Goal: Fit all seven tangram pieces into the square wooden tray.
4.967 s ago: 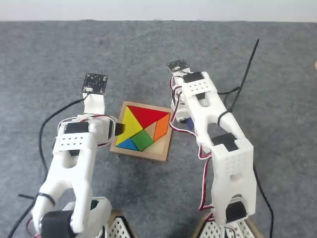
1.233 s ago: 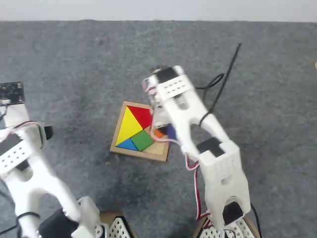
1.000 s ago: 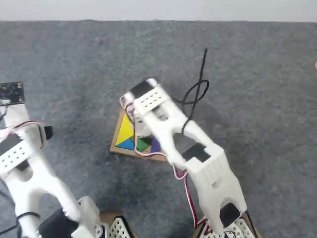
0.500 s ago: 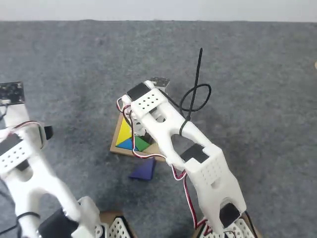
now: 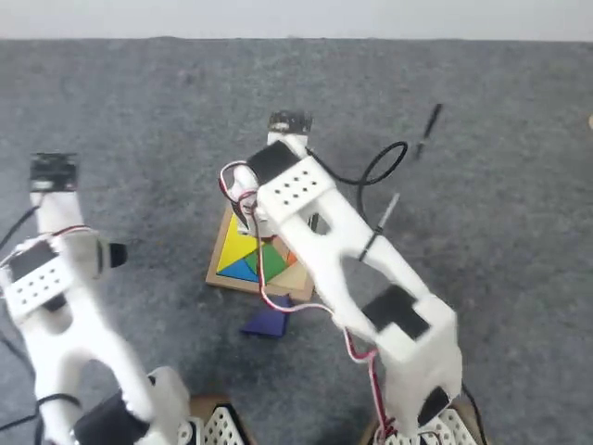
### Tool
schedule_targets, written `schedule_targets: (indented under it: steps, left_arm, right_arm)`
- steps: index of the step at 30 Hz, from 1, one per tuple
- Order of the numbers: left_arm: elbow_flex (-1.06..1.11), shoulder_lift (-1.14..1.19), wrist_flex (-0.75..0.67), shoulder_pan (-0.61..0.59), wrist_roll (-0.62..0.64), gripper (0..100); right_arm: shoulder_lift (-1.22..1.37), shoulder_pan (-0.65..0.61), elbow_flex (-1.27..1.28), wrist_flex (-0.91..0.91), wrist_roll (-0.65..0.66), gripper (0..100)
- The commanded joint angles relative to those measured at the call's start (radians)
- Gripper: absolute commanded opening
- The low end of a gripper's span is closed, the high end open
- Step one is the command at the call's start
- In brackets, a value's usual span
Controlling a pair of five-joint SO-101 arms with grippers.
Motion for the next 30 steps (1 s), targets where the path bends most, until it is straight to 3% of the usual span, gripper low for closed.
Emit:
schedule_targets:
  steps: [1,7,11,17,21,25,30]
  left_arm:
    - [-0.022,-0.175,0.120,0.123,-0.014,28]
    - [-0.022,-0.367,0.351,0.361,-0.068,28]
    - [-0.022,-0.379,0.433,0.439,-0.086,28]
    - [-0.018,-0.411,0.525,0.531,-0.189,29]
    - [0.073,-0.526,0.557,0.631,-0.238,30]
    - [0.206,-0.641,0.552,0.789,-0.235,30]
    - [0.236,-0.649,0.494,0.878,-0.207,30]
  right_arm:
    - [-0.223,0.077,0.143,-0.131,0.069,16.6]
    - [-0.590,0.245,0.681,-0.478,0.279,16.0]
    - [-0.895,0.366,1.091,-0.682,0.585,11.4]
    - [-1.260,0.585,1.433,-0.676,0.964,11.3]
    - [-1.299,0.611,1.537,-0.613,1.025,11.3]
    - [-1.300,0.610,1.679,-0.719,1.033,11.2]
    - [-1.297,0.621,1.694,-0.722,1.063,11.0]
